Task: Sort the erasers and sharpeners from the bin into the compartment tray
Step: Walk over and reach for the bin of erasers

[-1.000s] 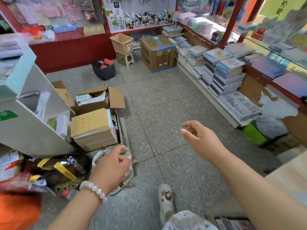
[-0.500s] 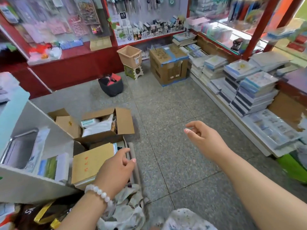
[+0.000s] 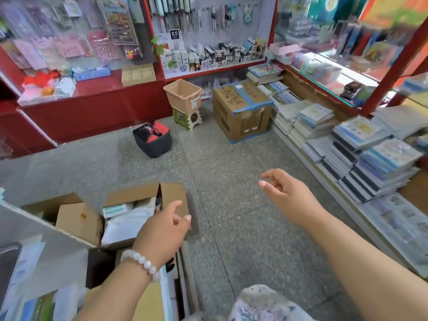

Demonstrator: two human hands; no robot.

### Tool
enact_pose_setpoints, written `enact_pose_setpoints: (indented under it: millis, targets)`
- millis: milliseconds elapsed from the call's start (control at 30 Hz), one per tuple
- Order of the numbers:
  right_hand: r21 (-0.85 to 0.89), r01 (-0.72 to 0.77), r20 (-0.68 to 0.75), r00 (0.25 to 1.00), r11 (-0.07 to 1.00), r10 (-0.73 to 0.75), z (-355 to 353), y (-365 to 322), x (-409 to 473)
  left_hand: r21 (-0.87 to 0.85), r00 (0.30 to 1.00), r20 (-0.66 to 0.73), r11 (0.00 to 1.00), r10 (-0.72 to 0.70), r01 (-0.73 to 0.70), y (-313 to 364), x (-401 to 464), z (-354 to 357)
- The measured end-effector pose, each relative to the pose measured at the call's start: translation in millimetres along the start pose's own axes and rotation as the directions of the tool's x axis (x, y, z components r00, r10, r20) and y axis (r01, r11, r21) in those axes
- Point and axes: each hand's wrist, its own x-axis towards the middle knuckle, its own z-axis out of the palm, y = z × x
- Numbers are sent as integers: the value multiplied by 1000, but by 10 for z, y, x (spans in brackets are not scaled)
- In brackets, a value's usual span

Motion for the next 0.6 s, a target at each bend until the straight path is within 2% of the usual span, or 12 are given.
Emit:
enact_pose_setpoints:
  millis: [333, 600]
  targets:
    - [28, 20, 54, 998, 999, -22, 72, -108, 1973, -1, 996, 9, 996, -89, 89, 178, 1828, -206]
    - [93, -14, 74, 997, 996, 8, -224, -238, 3894, 8, 984, -81, 988, -156, 157, 720, 3507, -495]
